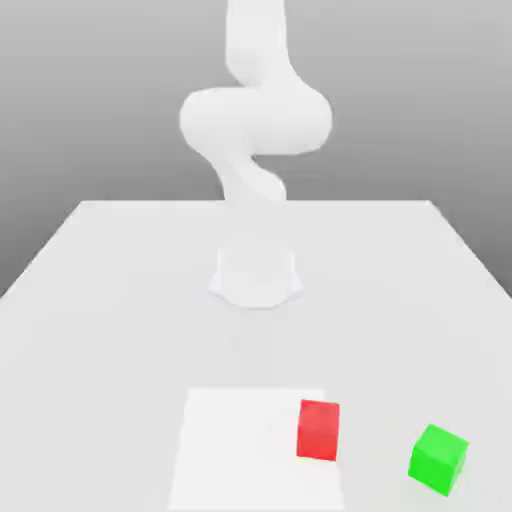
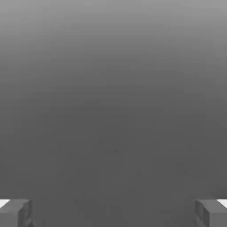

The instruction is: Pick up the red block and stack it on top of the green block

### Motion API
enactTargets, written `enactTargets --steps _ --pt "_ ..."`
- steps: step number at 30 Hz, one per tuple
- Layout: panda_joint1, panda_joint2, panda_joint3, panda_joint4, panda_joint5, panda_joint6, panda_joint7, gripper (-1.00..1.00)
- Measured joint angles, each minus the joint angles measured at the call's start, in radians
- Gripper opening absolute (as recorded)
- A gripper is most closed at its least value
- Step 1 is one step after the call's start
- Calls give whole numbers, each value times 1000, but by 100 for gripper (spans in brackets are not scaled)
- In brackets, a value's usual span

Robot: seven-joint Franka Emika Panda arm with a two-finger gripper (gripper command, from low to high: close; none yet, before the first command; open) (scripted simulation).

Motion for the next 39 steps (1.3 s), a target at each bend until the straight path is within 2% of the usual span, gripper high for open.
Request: enactTargets --steps 18,21,26,27,34,39 --pt "12 659 137 -293 -20 347 279 0" --pt "28 769 139 -335 -37 408 330 0" --pt "66 950 86 -321 -107 553 391 0" --pt "78 983 72 -316 -119 581 400 -100" --pt "79 990 70 -315 -123 588 404 -100" --pt "58 834 107 -339 -52 456 351 -100"
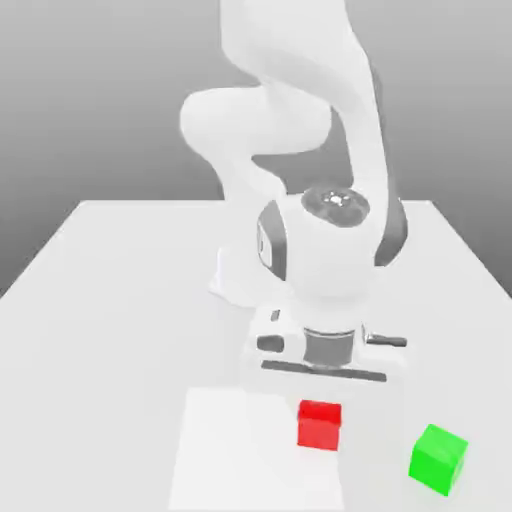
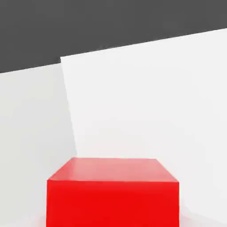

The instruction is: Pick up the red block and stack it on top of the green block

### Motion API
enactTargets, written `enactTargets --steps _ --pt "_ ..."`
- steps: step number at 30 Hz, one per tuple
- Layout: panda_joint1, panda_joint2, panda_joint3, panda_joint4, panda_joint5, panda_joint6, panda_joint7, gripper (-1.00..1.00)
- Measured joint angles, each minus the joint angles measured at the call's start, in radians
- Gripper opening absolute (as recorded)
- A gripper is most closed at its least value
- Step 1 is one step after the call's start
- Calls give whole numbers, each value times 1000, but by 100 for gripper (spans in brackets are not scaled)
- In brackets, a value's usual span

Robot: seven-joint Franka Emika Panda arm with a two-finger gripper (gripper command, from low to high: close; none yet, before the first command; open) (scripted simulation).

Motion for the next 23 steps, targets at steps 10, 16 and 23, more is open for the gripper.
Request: enactTargets --steps 10,16,23 --pt "152 81 118 249 -53 -175 -11 -100" --pt "182 179 87 261 -104 -92 25 100" --pt "170 96 107 257 -59 -168 -8 100"
